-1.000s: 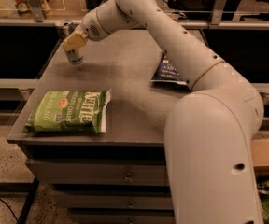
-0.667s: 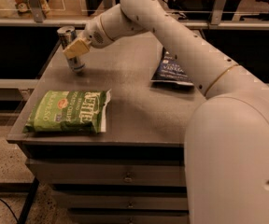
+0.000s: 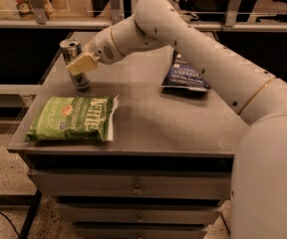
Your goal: Move redbull can near green jalapeno chip bag
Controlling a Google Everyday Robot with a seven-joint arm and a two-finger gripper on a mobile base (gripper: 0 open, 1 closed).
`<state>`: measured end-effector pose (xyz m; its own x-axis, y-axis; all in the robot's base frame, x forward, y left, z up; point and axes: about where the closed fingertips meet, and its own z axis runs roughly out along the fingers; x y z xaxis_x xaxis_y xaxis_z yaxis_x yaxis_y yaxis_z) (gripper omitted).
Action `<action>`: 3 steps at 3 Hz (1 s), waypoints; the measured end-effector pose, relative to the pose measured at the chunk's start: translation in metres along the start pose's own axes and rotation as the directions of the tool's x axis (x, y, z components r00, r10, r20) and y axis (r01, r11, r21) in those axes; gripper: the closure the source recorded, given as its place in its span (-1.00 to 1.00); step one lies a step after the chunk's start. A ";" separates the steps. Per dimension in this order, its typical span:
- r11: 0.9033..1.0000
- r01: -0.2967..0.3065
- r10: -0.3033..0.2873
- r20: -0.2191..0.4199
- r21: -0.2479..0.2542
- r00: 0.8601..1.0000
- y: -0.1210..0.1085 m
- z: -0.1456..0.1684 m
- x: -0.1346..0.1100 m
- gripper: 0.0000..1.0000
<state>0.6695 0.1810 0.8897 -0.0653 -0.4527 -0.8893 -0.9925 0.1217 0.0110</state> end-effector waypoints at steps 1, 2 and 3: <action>1.000 0.019 -0.019 0.020 -0.013 1.000 0.019 -0.002 0.002 1.00; 0.998 0.047 -0.045 0.042 -0.031 0.998 0.035 -0.004 0.004 0.63; 0.995 0.082 -0.079 0.062 -0.048 0.995 0.045 -0.004 0.002 0.17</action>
Offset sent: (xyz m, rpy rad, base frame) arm -0.0524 -0.0067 0.0015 0.0635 -0.0589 0.0737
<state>0.6241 0.1820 0.8898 0.0196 -0.4052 -0.9140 -0.9983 0.0416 -0.0398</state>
